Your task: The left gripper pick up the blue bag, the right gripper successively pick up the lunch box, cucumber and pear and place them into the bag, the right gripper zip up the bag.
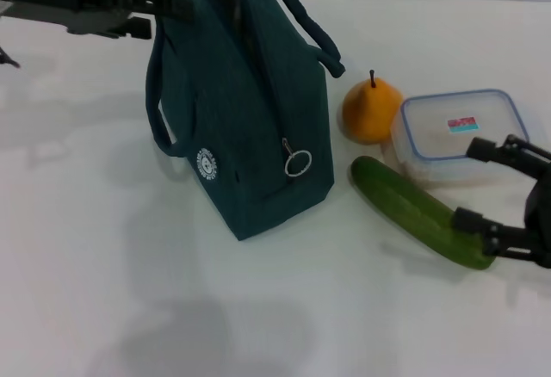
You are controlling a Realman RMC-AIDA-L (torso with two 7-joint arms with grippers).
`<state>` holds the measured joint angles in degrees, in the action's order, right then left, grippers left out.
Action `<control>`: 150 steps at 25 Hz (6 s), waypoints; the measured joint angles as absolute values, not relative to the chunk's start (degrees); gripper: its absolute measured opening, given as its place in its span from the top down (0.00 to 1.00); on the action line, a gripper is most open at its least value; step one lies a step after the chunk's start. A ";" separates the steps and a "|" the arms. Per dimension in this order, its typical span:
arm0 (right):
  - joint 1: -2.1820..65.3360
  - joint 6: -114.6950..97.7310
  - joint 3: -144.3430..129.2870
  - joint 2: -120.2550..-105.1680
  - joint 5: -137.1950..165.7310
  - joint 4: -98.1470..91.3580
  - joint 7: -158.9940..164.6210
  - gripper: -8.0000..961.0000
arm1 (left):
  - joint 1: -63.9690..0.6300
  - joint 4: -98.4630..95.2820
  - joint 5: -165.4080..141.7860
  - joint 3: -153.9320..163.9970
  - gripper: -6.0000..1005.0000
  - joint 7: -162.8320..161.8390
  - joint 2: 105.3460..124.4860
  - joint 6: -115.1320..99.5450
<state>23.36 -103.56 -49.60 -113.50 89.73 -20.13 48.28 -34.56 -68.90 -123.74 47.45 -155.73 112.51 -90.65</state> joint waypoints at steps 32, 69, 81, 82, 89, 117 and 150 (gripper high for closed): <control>23.54 -103.45 -48.33 -111.86 89.74 -22.41 50.71 0.09 | -33.57 -71.96 -129.74 56.34 0.61 -154.18 115.07 -91.59; 25.44 -69.56 -35.71 -115.24 81.75 -10.71 78.94 0.09 | -32.50 -72.43 -129.47 54.64 0.95 -150.46 114.99 -91.67; 26.99 -69.63 -35.68 -115.40 81.28 -7.85 81.09 0.09 | -32.24 -72.32 -129.60 54.80 0.95 -149.42 115.18 -92.22; 27.06 -69.58 -35.68 -115.40 81.22 -7.80 81.32 0.09 | -32.24 -72.32 -129.61 54.81 0.95 -149.27 115.20 -92.30; 28.08 -69.11 -36.11 -115.40 81.11 -7.59 83.96 0.09 | -32.51 -72.70 -129.64 54.86 0.95 -148.58 115.29 -92.39; 27.91 -78.90 -37.99 -115.42 82.22 -5.63 96.60 0.25 | -33.05 -75.18 -129.73 54.40 0.95 -147.99 114.27 -92.37; 29.68 -80.60 -38.05 -115.96 82.00 -2.53 102.91 0.53 | -32.72 -74.87 -129.41 54.51 0.95 -144.94 114.71 -92.46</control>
